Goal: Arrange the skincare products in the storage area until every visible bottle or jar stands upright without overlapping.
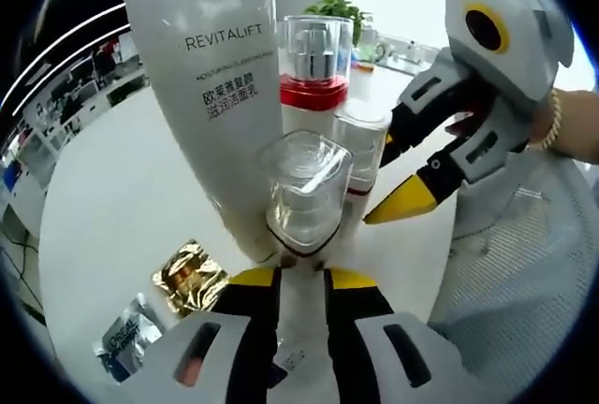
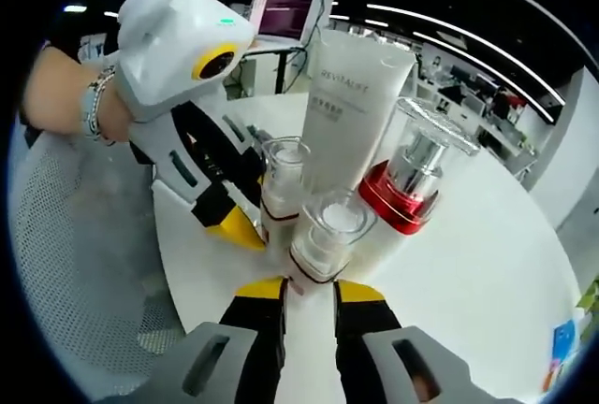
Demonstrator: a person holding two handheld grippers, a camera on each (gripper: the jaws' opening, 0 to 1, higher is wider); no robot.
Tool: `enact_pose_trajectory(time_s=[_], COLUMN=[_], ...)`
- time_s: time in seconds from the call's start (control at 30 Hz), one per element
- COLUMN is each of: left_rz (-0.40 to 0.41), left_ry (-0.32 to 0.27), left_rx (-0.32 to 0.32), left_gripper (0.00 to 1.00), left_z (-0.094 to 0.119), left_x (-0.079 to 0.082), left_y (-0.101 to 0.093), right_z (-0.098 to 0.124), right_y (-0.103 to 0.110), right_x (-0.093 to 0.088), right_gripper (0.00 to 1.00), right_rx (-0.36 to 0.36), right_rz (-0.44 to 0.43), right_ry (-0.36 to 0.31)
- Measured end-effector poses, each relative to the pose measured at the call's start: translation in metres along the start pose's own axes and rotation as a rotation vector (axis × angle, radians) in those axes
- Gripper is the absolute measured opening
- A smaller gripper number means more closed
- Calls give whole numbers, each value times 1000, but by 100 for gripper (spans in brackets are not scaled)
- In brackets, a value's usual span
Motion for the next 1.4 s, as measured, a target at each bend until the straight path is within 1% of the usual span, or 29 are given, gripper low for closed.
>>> enact_pose_trajectory(time_s=[0.13,0.3,0.4,0.57,0.7,0.73,0.77,0.9,0.97,1.0,1.03,1.1,1.17,1.2,1.27,1.33,1.4], left_rz=[0,-7,-15,-23,3,38,54,61,67,79,86,127,131,131,137,147,187], left_ry=[-3,-5,4,13,16,30,36,40,44,36,32,0,-29,-34,-41,-65,-107], left_rx=[1,-14,-28,-28,-30,-38,-41,-24,17,44,52,97,133,145,157,163,167], left_gripper=[15,13,14,14,15,15,16,19,19,19,19,19,20,20,20,19,18], left_z=[0,0,-2,-3,0,2,2,9,16,22,24,36,50,53,69,86,102], left_x=[0,0,-2,-4,-2,-5,-6,-4,-4,-2,-1,5,11,12,11,9,10], left_y=[-2,-7,-11,-10,-6,-6,-6,1,12,21,23,38,50,52,58,61,64], right_z=[-2,-1,-2,-2,-2,-2,-2,-2,-2,-1,-1,2,8,12,22,29,38], right_y=[2,4,4,5,5,5,5,2,2,2,1,0,-3,-4,-8,-12,-14], right_x=[-2,-1,0,0,-1,-2,-3,-5,-6,-6,-7,-10,-14,-16,-19,-16,-14], right_gripper=[12,11,11,11,11,12,12,12,12,12,12,13,14,15,15,15,15], right_rx=[7,-2,-7,-11,-7,-6,-6,-12,-15,-17,-18,-24,-34,-40,-59,-77,-77], right_rz=[-8,-2,6,21,7,4,2,-16,-22,-22,-22,-28,-44,-46,-57,-85,-110], right_ry=[6,6,10,17,16,19,22,35,36,39,44,60,71,77,83,60,37])
Point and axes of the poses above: the point that each gripper's makers call its tool centre point, and the gripper's own axes: z roughly backward along the fingers, y roughly to its left, x roughly out of its top, the point moved 1 cm from there along z, roughly backward along the fingers, and after that the axes turned 15 degrees about z, right-handed, at the moved point
